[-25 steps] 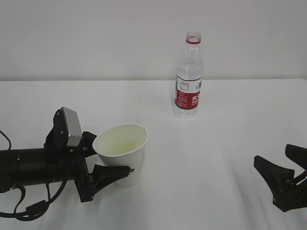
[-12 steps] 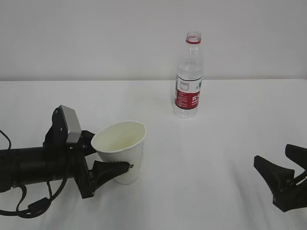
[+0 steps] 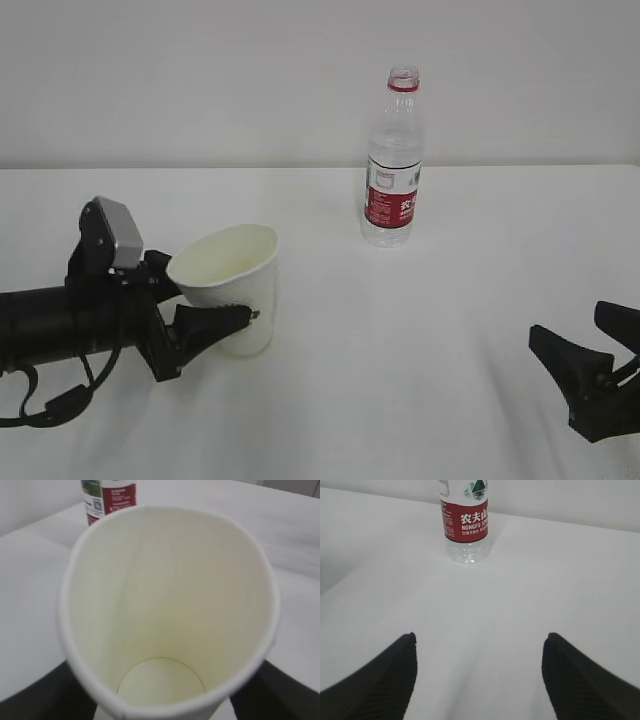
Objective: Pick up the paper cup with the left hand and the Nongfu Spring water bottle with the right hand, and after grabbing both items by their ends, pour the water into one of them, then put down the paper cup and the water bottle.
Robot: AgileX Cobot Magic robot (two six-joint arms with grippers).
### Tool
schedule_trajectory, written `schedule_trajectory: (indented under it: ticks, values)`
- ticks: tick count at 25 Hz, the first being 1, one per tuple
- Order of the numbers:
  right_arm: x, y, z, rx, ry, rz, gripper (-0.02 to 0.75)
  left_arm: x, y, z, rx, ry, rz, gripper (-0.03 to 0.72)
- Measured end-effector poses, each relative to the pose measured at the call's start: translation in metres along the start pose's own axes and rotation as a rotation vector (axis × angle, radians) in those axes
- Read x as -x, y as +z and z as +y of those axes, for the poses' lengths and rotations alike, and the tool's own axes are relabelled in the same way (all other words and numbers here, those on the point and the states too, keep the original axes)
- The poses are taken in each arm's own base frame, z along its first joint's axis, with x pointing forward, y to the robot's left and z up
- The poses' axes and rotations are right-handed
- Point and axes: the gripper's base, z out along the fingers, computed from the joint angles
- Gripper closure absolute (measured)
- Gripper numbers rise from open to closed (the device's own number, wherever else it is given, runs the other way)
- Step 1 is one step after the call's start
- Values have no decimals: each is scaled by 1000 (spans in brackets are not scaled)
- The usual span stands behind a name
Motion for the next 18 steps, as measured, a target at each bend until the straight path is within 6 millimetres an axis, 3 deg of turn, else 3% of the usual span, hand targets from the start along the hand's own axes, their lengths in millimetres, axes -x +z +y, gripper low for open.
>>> schedule_trajectory:
  ticks: [6, 18]
  values:
    - [0, 0, 0, -2, 1, 0, 150, 9, -8, 7, 33, -32, -26, 150]
    - [0, 0, 0, -3, 1, 0, 151, 25, -34, -10, 85, 20, 33, 150]
